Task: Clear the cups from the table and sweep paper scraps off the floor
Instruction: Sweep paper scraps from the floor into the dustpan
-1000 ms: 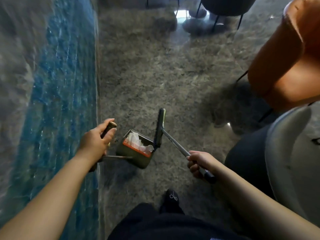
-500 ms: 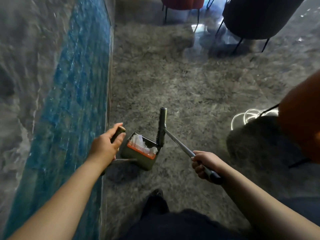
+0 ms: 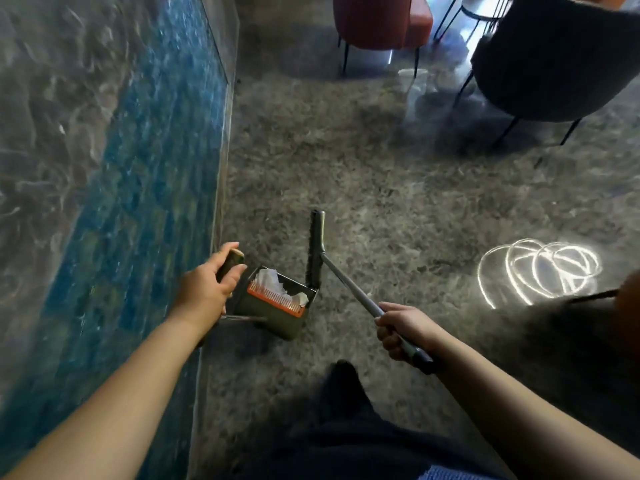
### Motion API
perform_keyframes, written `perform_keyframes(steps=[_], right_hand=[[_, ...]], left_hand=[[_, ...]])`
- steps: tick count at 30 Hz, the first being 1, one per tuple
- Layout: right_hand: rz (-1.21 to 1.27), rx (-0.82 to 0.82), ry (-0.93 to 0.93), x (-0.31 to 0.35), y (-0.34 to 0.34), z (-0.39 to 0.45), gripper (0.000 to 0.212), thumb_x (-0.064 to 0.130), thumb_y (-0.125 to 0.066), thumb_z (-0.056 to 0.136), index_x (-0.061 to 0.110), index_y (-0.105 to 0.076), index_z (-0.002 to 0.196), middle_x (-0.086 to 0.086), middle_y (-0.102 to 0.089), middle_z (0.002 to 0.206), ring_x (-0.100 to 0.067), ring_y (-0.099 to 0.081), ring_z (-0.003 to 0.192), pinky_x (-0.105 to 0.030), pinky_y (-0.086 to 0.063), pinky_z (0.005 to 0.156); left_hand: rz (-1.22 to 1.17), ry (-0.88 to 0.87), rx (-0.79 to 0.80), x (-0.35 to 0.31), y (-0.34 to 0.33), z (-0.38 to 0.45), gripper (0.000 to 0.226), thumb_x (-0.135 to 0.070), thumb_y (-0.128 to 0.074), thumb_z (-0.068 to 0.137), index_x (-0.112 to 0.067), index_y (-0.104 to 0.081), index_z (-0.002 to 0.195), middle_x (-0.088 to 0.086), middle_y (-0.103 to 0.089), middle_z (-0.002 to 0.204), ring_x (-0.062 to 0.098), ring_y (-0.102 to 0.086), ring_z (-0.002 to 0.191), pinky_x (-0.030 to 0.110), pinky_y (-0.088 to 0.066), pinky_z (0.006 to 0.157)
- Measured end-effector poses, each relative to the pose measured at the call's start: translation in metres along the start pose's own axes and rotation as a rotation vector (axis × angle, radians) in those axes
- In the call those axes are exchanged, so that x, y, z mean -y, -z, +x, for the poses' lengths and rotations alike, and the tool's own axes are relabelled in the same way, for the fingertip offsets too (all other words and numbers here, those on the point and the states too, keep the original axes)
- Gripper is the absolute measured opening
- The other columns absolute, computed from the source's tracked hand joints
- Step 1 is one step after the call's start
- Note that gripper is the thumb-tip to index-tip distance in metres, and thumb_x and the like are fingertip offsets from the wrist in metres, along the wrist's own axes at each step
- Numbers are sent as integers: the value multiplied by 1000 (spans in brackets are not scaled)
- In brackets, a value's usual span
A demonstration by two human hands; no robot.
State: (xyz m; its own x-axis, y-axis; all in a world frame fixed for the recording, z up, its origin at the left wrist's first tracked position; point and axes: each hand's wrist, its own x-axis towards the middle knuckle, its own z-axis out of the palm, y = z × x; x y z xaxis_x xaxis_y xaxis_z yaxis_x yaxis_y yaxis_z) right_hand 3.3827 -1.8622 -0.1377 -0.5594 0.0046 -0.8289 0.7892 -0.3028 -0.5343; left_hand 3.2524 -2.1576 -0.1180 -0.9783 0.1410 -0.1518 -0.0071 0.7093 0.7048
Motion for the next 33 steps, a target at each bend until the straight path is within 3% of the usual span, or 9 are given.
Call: perform_keyframes(steps=[7, 13, 24, 30, 33], right_hand=[[-42, 32, 39, 155, 0, 80, 24, -3, -35, 94, 15, -51, 93, -1, -40, 53, -9, -33, 35, -14, -27, 35], [-63, 35, 61, 273, -16, 161, 24, -5, -37, 94, 13, -52, 100, -1, -39, 53, -8, -32, 34, -13, -26, 35], [-32, 14, 116, 492, -34, 292, 35, -6, -37, 92, 15, -56, 113, -2, -36, 57, -8, -32, 36, -14, -25, 35], [-29, -2, 127, 624, -16, 383, 29, -7, -36, 91, 14, -53, 98, -1, -35, 54, -8, -28, 36, -12, -24, 36], [-37, 9, 125, 698, -5, 434, 27, -7, -36, 91, 16, -50, 92, -2, -32, 55, -8, -27, 35, -11, -23, 38]], left_hand=[[-11, 11, -53, -46, 15, 160, 41, -33, -60, 95, -39, -52, 135, 6, -63, 82, 15, -54, 46, 18, -41, 37], [-37, -3, -69, -55, 27, 299, 39, -38, -61, 94, -48, -52, 131, -1, -60, 66, 9, -54, 39, 21, -43, 37], [4, -89, 17, -102, 42, 574, 37, -41, -59, 94, -48, -51, 130, -5, -59, 72, 11, -56, 42, 19, -42, 39], [10, -77, 10, -129, 28, 739, 36, -41, -60, 94, -47, -54, 129, -1, -59, 70, 12, -54, 41, 19, -42, 39], [39, -60, -37, -147, 27, 822, 35, -41, -60, 93, -45, -55, 127, -3, -59, 59, 9, -54, 37, 17, -40, 37]])
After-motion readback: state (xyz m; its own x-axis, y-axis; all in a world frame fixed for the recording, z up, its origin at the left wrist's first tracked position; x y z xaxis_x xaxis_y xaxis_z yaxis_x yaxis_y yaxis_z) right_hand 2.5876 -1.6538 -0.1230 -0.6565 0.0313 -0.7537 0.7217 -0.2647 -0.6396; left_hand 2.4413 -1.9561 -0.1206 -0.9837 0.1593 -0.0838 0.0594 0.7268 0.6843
